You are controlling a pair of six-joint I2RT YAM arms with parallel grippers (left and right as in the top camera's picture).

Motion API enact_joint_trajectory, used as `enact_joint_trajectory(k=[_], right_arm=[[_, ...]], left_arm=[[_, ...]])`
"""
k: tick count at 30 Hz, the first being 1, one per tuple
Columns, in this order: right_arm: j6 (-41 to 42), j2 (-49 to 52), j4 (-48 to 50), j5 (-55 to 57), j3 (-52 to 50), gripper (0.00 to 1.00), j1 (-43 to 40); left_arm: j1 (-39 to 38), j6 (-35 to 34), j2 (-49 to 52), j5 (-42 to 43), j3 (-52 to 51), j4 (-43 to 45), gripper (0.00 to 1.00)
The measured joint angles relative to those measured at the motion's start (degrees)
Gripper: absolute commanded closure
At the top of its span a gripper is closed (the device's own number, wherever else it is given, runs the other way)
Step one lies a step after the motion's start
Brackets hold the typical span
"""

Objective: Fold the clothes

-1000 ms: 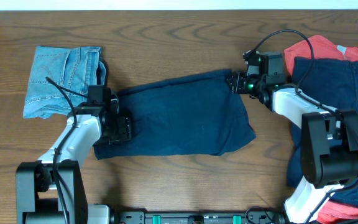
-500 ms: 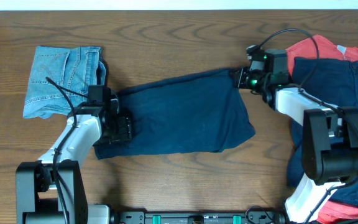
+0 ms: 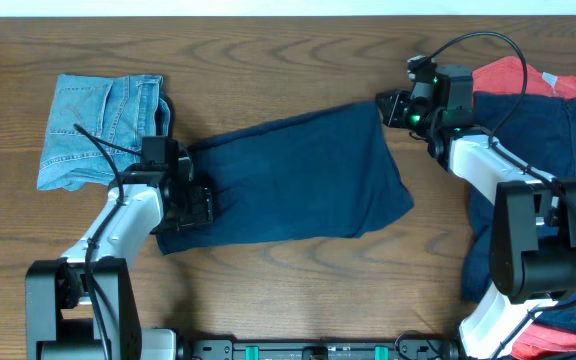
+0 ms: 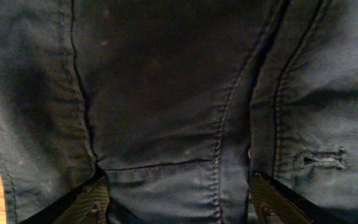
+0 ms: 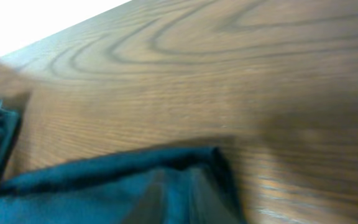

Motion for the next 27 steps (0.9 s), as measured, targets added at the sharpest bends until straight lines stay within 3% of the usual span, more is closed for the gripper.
enact_joint_trajectory(k=[1,3,9,14,19,23,27], right_arm=[[-0.04,0.02,0.09,0.90,0.00,0.30,-0.04],[-0.20,0.15,-0.02,1.51,0.00,0.24,-0.02],[-3.85,0.37,-6.49,1.42,0.15,0.42,-0.31],[-7.69,-0.70,-21.77,0.20,0.42,0.51,-1.68],[-11.78,-2.01,-34.84,0.00,0.48,0.48,-2.82],[-14.40,-2.01,-38.23,-0.11,0.46,0.55,-2.34],[-15.78,-2.01,-38.29,-0.22,0.46,0.81,-1.38]], left_arm=[[0.00,0.00,0.02,0.00,0.00,0.00,0.26],[0.00,0.00,0.00,0.00,0.00,0.00,0.26],[0.00,0.00,0.00,0.02,0.02,0.00,0.26],[0.00,0.00,0.00,0.02,0.02,0.00,0.26],[0.00,0.00,0.02,0.00,0.04,0.02,0.25],[0.00,0.00,0.00,-0.02,0.04,0.07,0.25],[0.00,0.00,0.00,0.00,0.04,0.20,0.25]])
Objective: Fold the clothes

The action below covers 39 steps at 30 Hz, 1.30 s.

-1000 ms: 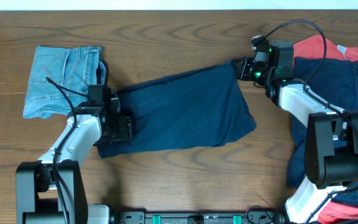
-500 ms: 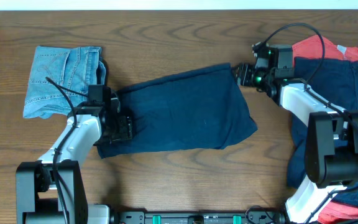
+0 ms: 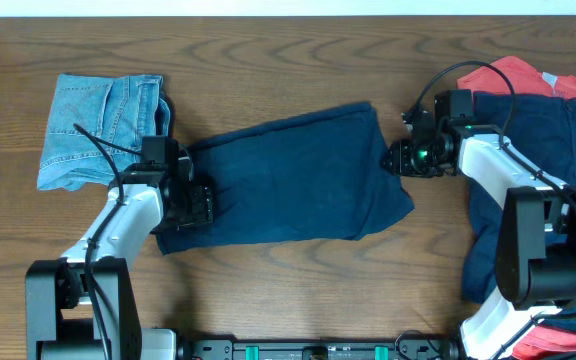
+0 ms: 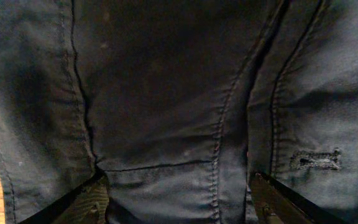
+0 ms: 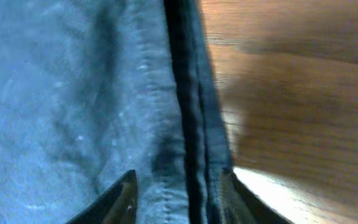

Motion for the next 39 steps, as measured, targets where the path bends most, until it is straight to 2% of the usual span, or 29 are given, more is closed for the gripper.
enact_joint_trajectory(k=[2,3,8,9,19,20,21,23,25,28,33,39], right_arm=[[-0.46,0.00,-0.04,-0.07,0.00,0.91,0.35],[-0.66,0.00,-0.09,-0.09,0.00,0.93,0.55],[-0.57,0.00,-1.14,-0.09,0.00,0.95,0.68],[-0.57,0.00,-1.55,-0.09,0.00,0.98,0.68],[-2.73,0.00,-0.57,2.95,1.25,0.99,-0.17],[-2.99,0.00,-0.48,3.50,2.32,0.93,-0.74],[-3.10,0.00,-0.39,3.87,3.54,0.82,-1.46],[-3.30,-0.02,-0.22,4.37,6.03,0.65,-2.69],[-3.89,-0.13,-0.83,4.70,8.48,0.55,-3.89],[-4.48,-0.68,-6.97,3.65,10.93,0.55,-4.70],[-4.68,-1.05,-21.20,2.10,10.71,0.61,-4.50],[-5.01,-1.05,-23.71,1.22,3.89,0.70,-3.89]], left_arm=[[0.00,0.00,0.00,0.00,0.00,0.04,0.25],[0.00,0.00,0.00,0.00,0.00,0.04,0.25],[0.00,0.00,0.00,-0.02,0.00,0.13,0.25],[0.00,0.00,0.00,-0.02,0.00,0.15,0.25],[0.00,0.00,0.00,-0.04,0.00,0.31,0.25],[0.00,0.00,0.00,-0.04,0.00,0.31,0.25],[0.00,0.00,0.00,-0.04,0.00,0.31,0.25],[0.00,0.00,0.00,-0.07,0.00,0.33,0.25],[0.00,-0.02,0.00,-0.09,0.00,0.33,0.25],[0.00,0.00,0.00,-0.11,0.00,0.33,0.25],[0.00,0.00,0.00,-0.13,0.00,0.33,0.25],[0.00,0.00,0.00,-0.13,0.00,0.46,0.25]])
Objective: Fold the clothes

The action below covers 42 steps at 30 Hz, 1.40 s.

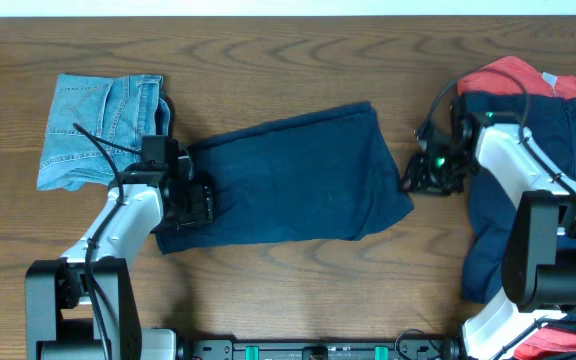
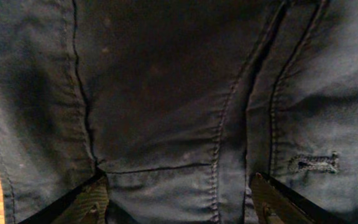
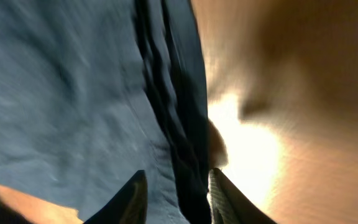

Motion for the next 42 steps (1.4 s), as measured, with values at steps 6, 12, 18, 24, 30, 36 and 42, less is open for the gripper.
enact_joint_trajectory(k=[6,12,18,24,30,36,42], right_arm=[[-0.92,0.00,1.01,-1.31,-4.35,0.99,1.18],[-1.11,-0.07,0.94,-2.08,-4.07,0.99,0.55],[-0.48,-0.96,0.52,2.01,0.74,0.99,-0.76],[0.13,-2.40,0.66,5.49,3.39,0.69,-0.76],[0.37,-2.40,-1.46,8.26,3.39,0.59,-0.76],[-2.01,-2.40,-4.20,4.44,3.39,0.65,-0.79],[-9.07,-2.75,-5.18,-10.56,3.39,0.80,0.46]], left_arm=[[0.00,0.00,0.00,-0.02,0.00,0.02,0.25],[0.00,0.00,0.00,-0.02,0.00,0.02,0.25],[-0.04,0.00,0.00,0.28,0.00,0.07,0.25],[0.02,0.00,0.00,-0.07,0.02,0.09,0.25],[0.02,0.00,0.00,-0.07,0.02,0.28,0.25],[0.02,-0.07,0.00,1.25,0.59,-1.38,0.32],[0.02,0.13,-1.70,5.55,6.10,-8.94,0.46]])
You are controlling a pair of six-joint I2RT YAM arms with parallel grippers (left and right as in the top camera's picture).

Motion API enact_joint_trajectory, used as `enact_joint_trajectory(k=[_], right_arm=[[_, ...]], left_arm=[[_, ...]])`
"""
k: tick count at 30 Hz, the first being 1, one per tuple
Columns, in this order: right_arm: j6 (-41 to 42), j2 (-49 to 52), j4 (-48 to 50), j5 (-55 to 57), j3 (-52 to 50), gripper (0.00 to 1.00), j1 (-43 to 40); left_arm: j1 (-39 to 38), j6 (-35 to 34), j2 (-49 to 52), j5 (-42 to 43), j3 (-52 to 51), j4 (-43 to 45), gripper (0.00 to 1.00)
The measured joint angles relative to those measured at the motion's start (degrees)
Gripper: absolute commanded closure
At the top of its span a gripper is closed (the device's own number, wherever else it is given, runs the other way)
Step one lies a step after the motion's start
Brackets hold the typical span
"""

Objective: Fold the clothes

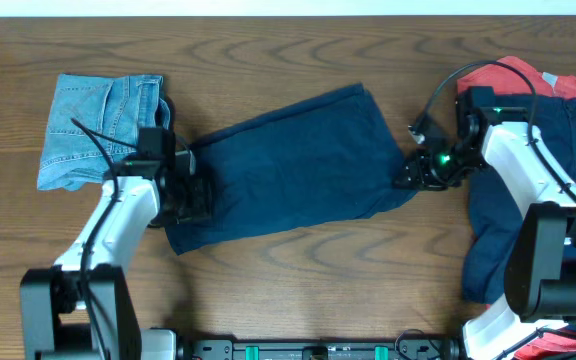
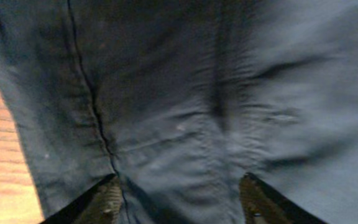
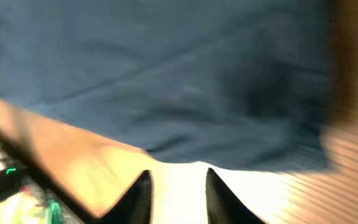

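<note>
A dark navy garment (image 1: 288, 165) lies flat and slanted across the middle of the table, filling most of the left wrist view (image 2: 179, 93). My left gripper (image 1: 190, 192) rests on its left end, fingers spread wide with flat cloth between them (image 2: 180, 176). My right gripper (image 1: 411, 178) sits low at the garment's lower right corner. Its fingers are open over bare wood (image 3: 178, 172), with the cloth's edge (image 3: 166, 81) just beyond the tips.
Folded light blue jeans (image 1: 98, 130) lie at the far left, close to the left arm. A heap of navy and red clothes (image 1: 548, 130) covers the right edge under the right arm. Bare wood table (image 1: 298, 300) runs along the front.
The navy garment has shifted: its far right corner sits higher and its slant is steeper. The left gripper has moved slightly farther from the front edge. The right gripper stays by the lower right corner.
The left gripper stayed on the garment's left end throughout. The right gripper was first at the garment's far right corner, then beside its right edge, then near the lower right corner. The garment now lies more slanted.
</note>
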Motion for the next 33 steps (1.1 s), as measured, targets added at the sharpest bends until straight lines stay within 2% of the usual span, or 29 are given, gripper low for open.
enact_joint_trajectory(k=[3,6,12,15,19,25,33], right_arm=[[0.68,-0.07,1.16,-1.44,0.00,0.87,3.28],[5.35,-0.07,4.17,2.60,-0.04,0.94,8.24],[17.57,0.46,9.75,14.34,-2.86,0.96,15.28],[22.16,1.62,11.10,17.66,-4.50,0.97,15.28],[27.34,1.95,11.63,22.69,-6.51,0.96,14.93],[30.84,1.97,15.76,29.00,-8.26,0.97,13.00],[34.27,1.95,8.35,37.20,-8.31,0.99,5.05]], left_arm=[[0.00,-0.09,-3.23,2.73,2.91,-1.60,0.51],[-0.04,0.04,-6.99,6.58,4.20,-1.79,0.51],[-2.32,0.07,-6.91,9.79,2.47,-2.08,0.52],[-4.02,0.07,-4.48,9.84,-1.01,-0.13,0.53],[-4.90,0.02,0.57,8.04,-5.33,1.88,0.59],[-4.90,0.02,4.00,5.44,-5.92,2.14,0.59],[-3.45,0.02,3.93,3.10,-5.27,-1.60,0.58]])
